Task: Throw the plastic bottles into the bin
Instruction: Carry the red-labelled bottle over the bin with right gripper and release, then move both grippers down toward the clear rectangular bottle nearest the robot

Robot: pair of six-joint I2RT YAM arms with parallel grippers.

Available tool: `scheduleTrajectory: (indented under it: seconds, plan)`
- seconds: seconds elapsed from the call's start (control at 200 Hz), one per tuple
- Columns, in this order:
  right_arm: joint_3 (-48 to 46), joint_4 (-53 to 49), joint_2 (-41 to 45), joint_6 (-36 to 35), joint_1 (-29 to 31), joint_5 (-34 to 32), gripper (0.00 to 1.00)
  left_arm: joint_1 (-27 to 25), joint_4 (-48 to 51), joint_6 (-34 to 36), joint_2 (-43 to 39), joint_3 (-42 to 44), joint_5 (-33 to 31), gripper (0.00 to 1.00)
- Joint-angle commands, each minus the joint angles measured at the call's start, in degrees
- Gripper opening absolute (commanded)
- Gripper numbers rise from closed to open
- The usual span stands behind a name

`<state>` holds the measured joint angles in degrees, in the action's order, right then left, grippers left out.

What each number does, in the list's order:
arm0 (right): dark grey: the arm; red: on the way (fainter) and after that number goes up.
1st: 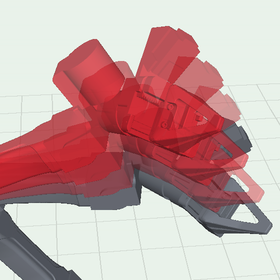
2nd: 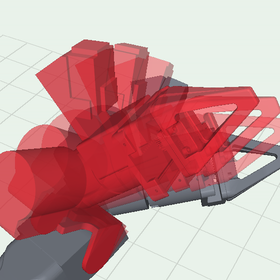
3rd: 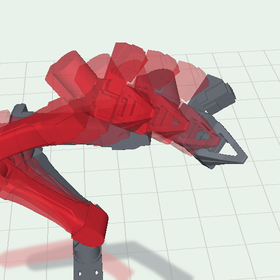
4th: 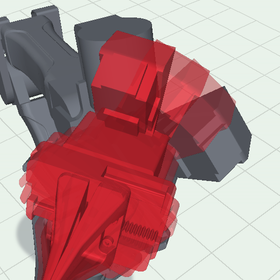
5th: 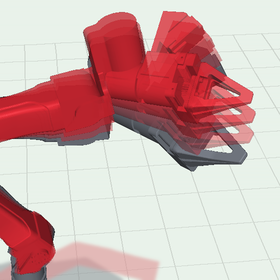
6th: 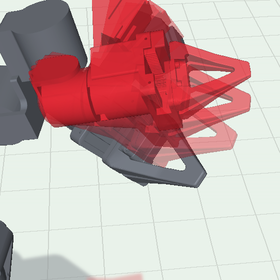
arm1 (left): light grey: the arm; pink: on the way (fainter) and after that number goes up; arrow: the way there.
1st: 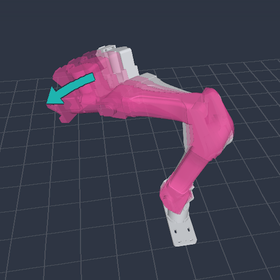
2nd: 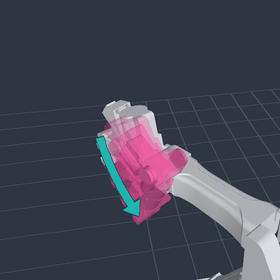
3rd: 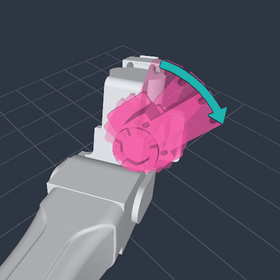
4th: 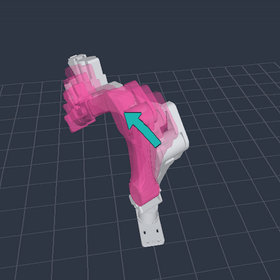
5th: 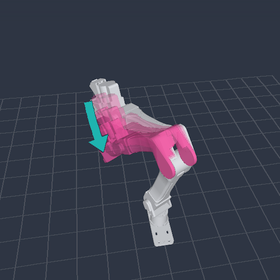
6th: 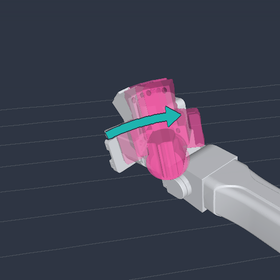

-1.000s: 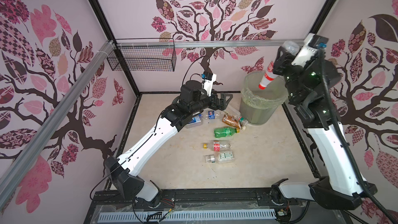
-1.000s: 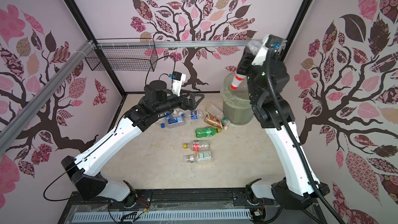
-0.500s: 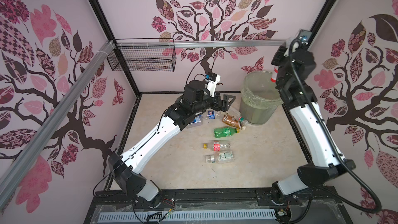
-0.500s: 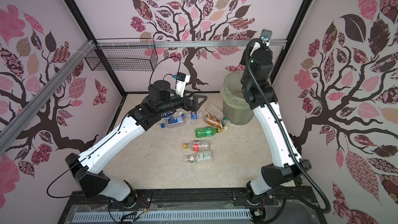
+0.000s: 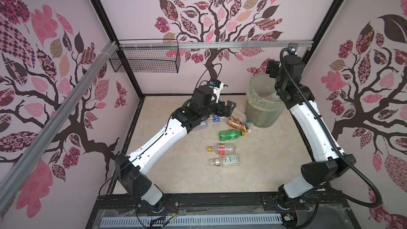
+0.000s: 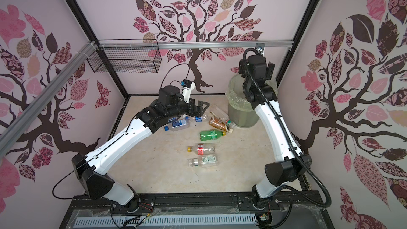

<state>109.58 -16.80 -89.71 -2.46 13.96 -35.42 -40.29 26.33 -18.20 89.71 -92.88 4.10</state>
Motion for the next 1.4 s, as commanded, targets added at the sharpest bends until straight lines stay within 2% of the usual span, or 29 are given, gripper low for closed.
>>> scheduleTrajectory:
  seconds: [0.0,0.095,0.195,0.38,0.62,0.71,0.915,1.035,1.255,1.395]
  plan:
    - [1.0,-4.9,3.0,3.8,0.1,3.7,1.00,0.7,3.8,-0.6,0.2,1.0,-9.0,0.98]
    - [-1.7,-6.3,5.0,6.8,0.8,6.4,0.99,1.6,6.2,-0.9,-0.9,2.2,-12.8,0.98]
    - [-6.2,-5.8,7.5,7.8,3.7,6.9,0.99,3.7,7.8,-4.0,-2.7,4.4,-11.8,0.98]
    - [-14.6,-5.9,11.3,10.2,12.8,6.3,0.99,8.5,10.6,-10.6,-4.4,8.8,2.5,0.98]
    - [-31.6,-4.2,17.6,15.9,23.9,5.0,0.99,8.5,8.4,-15.5,-9.7,21.2,9.3,0.98]
    - [-38.4,-4.1,20.1,18.5,26.9,5.9,1.00,8.2,7.3,-16.8,-12.8,27.0,9.7,0.98]
    - [-53.6,-4.5,25.3,25.3,28.3,11.3,1.00,7.4,1.7,-21.6,-20.0,38.3,11.5,0.98]
    - [-61.0,-3.9,26.6,26.8,32.3,10.0,0.99,6.2,-1.8,-24.0,-23.3,44.0,11.7,0.98]
    - [-68.7,-3.2,23.1,31.3,41.0,9.1,1.00,2.9,-4.1,-28.1,-28.4,51.1,9.9,0.98]
    - [-72.1,-2.4,22.1,33.3,43.4,10.4,1.00,2.9,-5.0,-28.6,-29.5,53.7,9.9,0.98]
